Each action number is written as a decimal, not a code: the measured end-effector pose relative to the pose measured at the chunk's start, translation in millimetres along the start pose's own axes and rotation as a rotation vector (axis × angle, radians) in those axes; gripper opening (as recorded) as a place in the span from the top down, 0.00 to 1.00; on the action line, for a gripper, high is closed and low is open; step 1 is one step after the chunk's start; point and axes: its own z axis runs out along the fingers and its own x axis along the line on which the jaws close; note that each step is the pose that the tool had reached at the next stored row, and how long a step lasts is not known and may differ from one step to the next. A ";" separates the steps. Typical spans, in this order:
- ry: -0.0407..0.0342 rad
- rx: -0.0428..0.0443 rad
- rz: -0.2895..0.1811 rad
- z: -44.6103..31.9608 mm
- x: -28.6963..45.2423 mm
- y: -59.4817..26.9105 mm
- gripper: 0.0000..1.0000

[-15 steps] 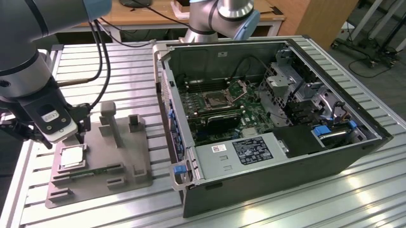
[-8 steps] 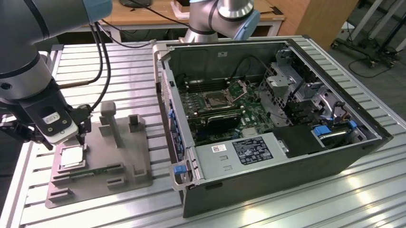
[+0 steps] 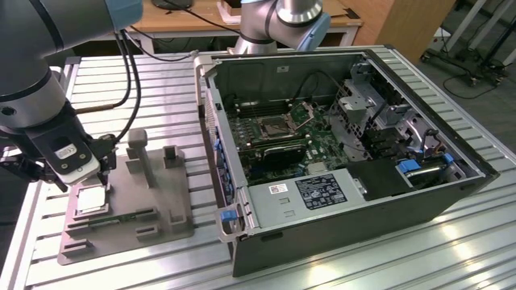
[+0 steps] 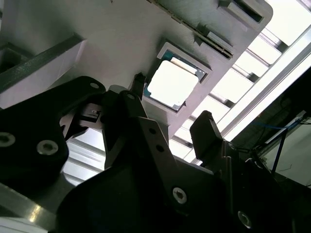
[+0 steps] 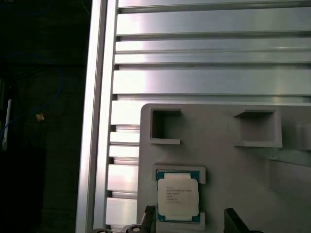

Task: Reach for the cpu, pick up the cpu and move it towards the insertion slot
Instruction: 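Pick up the cpu and move it towards the insertion slot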

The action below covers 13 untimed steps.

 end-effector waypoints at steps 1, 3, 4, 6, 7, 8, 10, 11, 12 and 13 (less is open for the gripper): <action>-0.0001 -0.0002 0.000 0.5 0.0 -0.5 0.35; -0.0003 -0.0008 0.000 2.4 0.1 -1.1 0.35; -0.0002 -0.0007 0.000 3.9 0.1 -1.2 0.35; -0.0001 -0.0007 0.002 7.1 0.1 -1.4 0.35; -0.0004 -0.0007 0.005 8.4 0.1 -1.6 0.35; -0.0006 -0.0007 0.009 9.2 0.1 -1.6 0.35; -0.0009 -0.0007 0.014 10.6 0.2 -1.7 0.35; -0.0009 -0.0006 0.016 11.2 0.3 -1.8 0.35; -0.0009 -0.0005 0.017 11.5 0.4 -1.8 0.35; -0.0008 -0.0004 0.018 11.5 0.4 -1.8 0.35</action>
